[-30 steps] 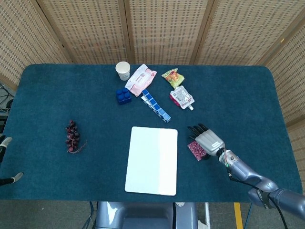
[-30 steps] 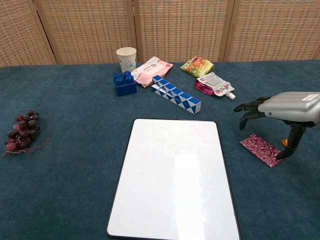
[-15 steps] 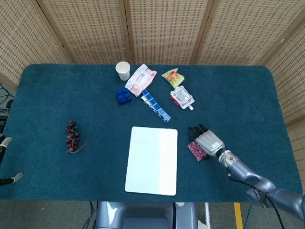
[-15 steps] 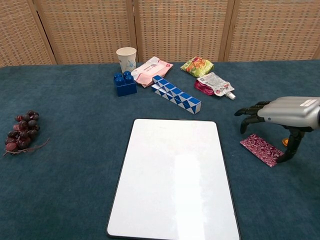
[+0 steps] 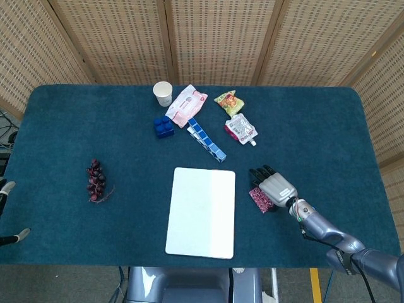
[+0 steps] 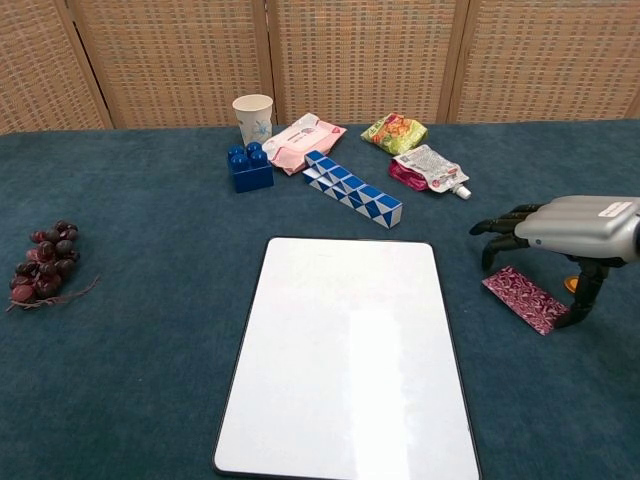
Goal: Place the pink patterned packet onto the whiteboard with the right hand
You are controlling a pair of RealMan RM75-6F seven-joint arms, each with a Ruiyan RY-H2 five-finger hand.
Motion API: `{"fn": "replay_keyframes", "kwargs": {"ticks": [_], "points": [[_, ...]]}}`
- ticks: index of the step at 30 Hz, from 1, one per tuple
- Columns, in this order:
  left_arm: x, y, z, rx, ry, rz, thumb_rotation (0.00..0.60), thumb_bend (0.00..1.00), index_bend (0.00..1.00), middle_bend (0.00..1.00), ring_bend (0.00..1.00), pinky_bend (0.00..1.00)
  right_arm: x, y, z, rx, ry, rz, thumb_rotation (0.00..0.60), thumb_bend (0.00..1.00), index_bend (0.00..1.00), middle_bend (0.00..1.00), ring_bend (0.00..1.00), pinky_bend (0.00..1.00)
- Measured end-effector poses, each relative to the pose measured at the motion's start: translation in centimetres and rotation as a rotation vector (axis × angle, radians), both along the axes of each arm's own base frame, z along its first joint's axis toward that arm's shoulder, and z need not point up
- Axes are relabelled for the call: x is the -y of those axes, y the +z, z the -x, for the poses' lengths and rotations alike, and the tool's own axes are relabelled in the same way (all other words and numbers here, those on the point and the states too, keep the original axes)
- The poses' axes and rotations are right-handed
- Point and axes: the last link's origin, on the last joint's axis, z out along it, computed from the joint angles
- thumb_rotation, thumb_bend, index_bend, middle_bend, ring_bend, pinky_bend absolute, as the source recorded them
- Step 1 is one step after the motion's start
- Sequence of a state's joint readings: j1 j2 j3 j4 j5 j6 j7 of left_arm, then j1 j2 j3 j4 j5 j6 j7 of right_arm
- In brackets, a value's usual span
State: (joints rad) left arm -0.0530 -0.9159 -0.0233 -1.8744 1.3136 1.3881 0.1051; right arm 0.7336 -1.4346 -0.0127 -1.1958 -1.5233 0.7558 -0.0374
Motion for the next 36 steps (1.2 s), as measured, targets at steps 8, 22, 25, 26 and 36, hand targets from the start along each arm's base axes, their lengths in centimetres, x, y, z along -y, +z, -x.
{"fn": "replay_keyframes", "kwargs": {"ticks": [8,22,25,26,36], "points": [[0.00,-0.02,0.02,0.001,0.001,0.002,0.600,0.00,0.00,0.00,0.00,0.00,-0.05,0.37,0.23,-0.012,-0.004,0.001,0.600,0.00,0.23,0.00,0.00,0.00],[0.08,-0.09,-0.12,0.001,-0.003,0.004,0.600,0.00,0.00,0.00,0.00,0.00,-0.38,0.22,0.43,-0.032,0.002,-0.006,0.600,0.00,0.28,0.00,0.00,0.00],[0.06,-0.08,-0.09,0.003,-0.002,0.004,0.600,0.00,0.00,0.00,0.00,0.00,-0.35,0.19,0.43,-0.032,0.001,-0.007,0.600,0.00,0.36,0.00,0.00,0.00],[0.05,-0.06,-0.08,0.002,-0.001,0.004,0.600,0.00,0.00,0.00,0.00,0.00,-0.33,0.17,0.45,-0.032,0.000,-0.009,0.600,0.00,0.38,0.00,0.00,0.00],[0.08,-0.08,-0.11,0.004,-0.002,0.005,0.600,0.00,0.00,0.00,0.00,0.00,-0.37,0.12,0.09,-0.010,0.004,-0.008,0.600,0.01,0.52,0.00,0.00,0.00]]}}
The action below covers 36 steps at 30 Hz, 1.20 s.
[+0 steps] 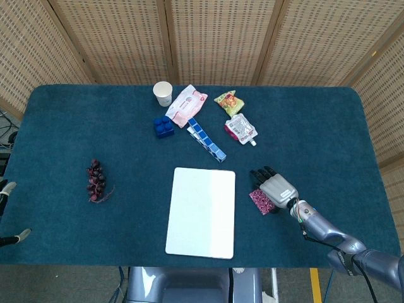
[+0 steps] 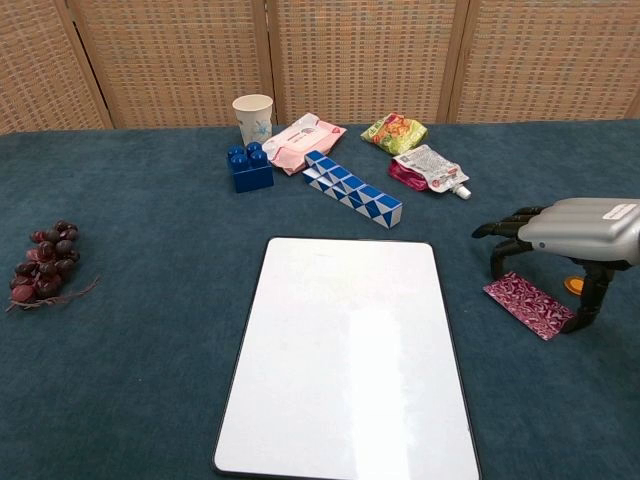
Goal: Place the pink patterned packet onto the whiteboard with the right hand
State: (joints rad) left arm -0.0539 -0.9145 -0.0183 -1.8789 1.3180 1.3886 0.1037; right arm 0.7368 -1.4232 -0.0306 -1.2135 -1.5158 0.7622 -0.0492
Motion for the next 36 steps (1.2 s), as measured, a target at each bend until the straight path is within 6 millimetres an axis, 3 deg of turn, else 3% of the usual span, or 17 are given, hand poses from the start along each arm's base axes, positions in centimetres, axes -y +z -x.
{"fn": "replay_keyframes", "kwargs": {"ticks": [21,36], "points": [[0.0,0.1,-0.1,0.005,-0.002,0.001,0.600,0.00,0.00,0.00,0.00,0.00,-0.5,1.1,-2.1,0.070,0.021,-0.008,0.600,0.02,0.52,0.00,0.00,0.00],[0.2,0.1,-0.1,0.011,-0.005,0.005,0.600,0.00,0.00,0.00,0.00,0.00,-0.9,0.2,-10.5,0.117,0.106,-0.039,0.600,0.02,0.52,0.00,0.00,0.00]]}}
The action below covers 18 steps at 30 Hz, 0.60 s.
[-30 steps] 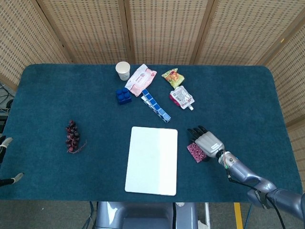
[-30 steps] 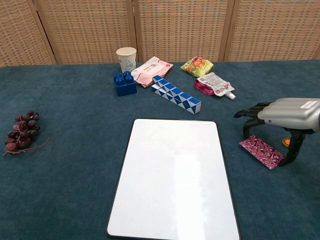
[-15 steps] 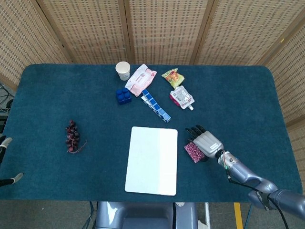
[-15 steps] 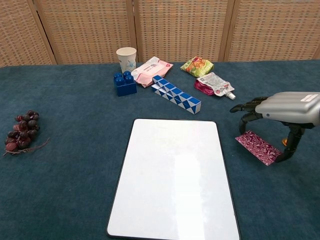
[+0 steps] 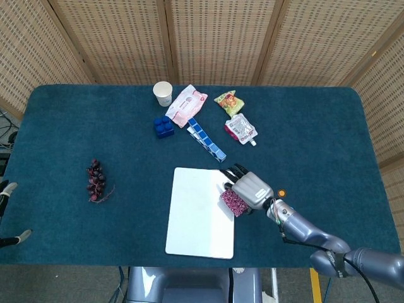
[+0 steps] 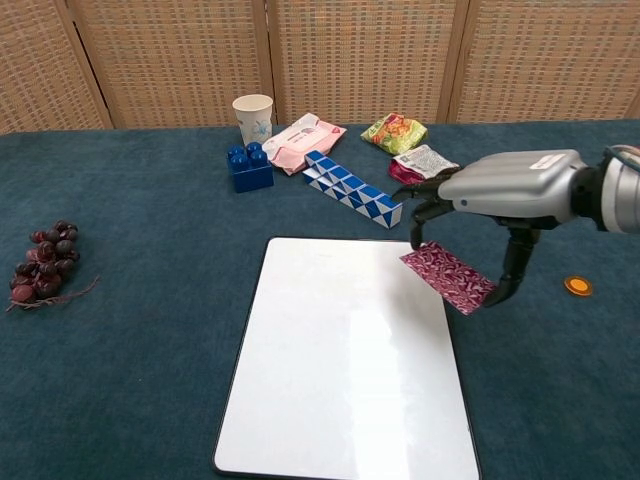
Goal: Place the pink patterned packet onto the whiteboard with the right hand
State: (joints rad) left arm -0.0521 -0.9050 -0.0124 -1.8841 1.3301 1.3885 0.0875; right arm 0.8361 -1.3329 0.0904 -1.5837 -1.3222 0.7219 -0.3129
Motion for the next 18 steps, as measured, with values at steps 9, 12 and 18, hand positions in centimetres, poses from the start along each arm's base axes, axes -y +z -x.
{"fn": "replay_keyframes", "kwargs": {"ticks": [9,12,18], "points": [[0.0,-0.1,0.1,0.005,0.003,0.011,0.600,0.00,0.00,0.00,0.00,0.00,-0.2,-3.2,-3.8,0.016,-0.060,-0.018,0.600,0.00,0.33,0.00,0.00,0.00],[0.0,0.0,0.2,0.010,0.005,0.010,0.600,0.00,0.00,0.00,0.00,0.00,-0.4,-4.3,-4.9,0.015,-0.091,-0.013,0.600,0.00,0.02,0.00,0.00,0.00],[0.0,-0.1,0.2,0.013,0.005,0.018,0.600,0.00,0.00,0.00,0.00,0.00,-1.2,-5.3,-6.3,0.000,-0.167,-0.010,0.600,0.00,0.00,0.00,0.00,0.00]]}}
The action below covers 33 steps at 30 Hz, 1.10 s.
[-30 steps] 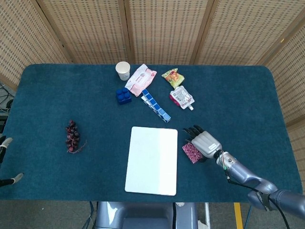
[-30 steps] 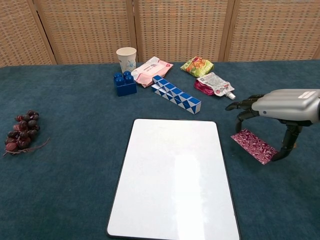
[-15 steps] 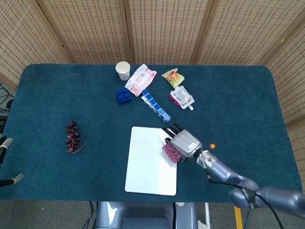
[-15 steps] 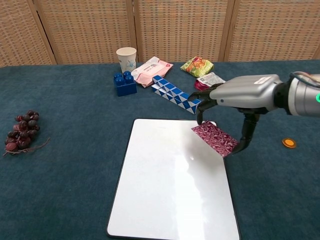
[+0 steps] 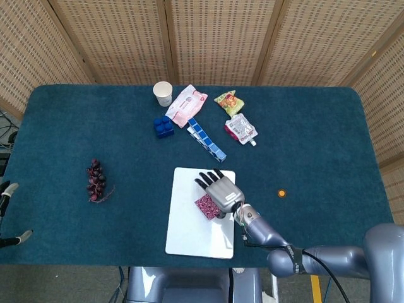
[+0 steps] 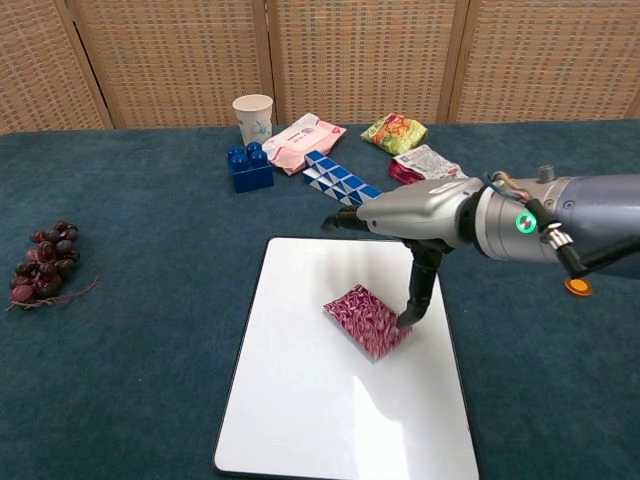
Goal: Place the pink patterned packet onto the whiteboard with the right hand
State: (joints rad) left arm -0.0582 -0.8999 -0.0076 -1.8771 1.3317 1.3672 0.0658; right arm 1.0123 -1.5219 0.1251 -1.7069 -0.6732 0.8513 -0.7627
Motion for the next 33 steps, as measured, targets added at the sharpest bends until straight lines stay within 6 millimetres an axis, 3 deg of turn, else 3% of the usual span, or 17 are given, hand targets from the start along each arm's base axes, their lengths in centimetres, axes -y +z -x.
{"fn": "replay_keyframes", "kwargs": {"ticks": [4,8,13,21,28,33], "points": [[0.0,0.0,0.0,0.001,0.001,0.001,0.600,0.00,0.00,0.00,0.00,0.00,-0.4,0.4,-0.9,-0.010,-0.013,0.008,0.600,0.00,0.00,0.00,0.00,0.00],[0.0,0.0,0.0,0.003,0.001,0.001,0.600,0.00,0.00,0.00,0.00,0.00,0.1,1.9,-0.6,-0.014,-0.017,0.036,0.600,0.00,0.01,0.00,0.00,0.00],[0.0,0.1,0.0,0.006,0.002,-0.001,0.600,0.00,0.00,0.00,0.00,0.00,1.2,4.4,1.2,-0.014,-0.019,0.097,0.600,0.01,0.23,0.00,0.00,0.00],[0.0,-0.2,-0.1,0.002,-0.001,0.010,0.600,0.00,0.00,0.00,0.00,0.00,2.6,7.5,7.5,-0.003,-0.080,0.189,0.600,0.19,0.35,0.00,0.00,0.00],[0.0,-0.3,-0.3,-0.003,-0.003,0.013,0.600,0.00,0.00,0.00,0.00,0.00,3.2,8.9,13.3,0.031,-0.160,0.220,0.600,0.21,0.36,0.00,0.00,0.00],[0.0,-0.4,-0.3,-0.003,-0.003,0.015,0.600,0.00,0.00,0.00,0.00,0.00,2.7,8.3,16.0,0.055,-0.210,0.210,0.600,0.22,0.39,0.00,0.00,0.00]]}}
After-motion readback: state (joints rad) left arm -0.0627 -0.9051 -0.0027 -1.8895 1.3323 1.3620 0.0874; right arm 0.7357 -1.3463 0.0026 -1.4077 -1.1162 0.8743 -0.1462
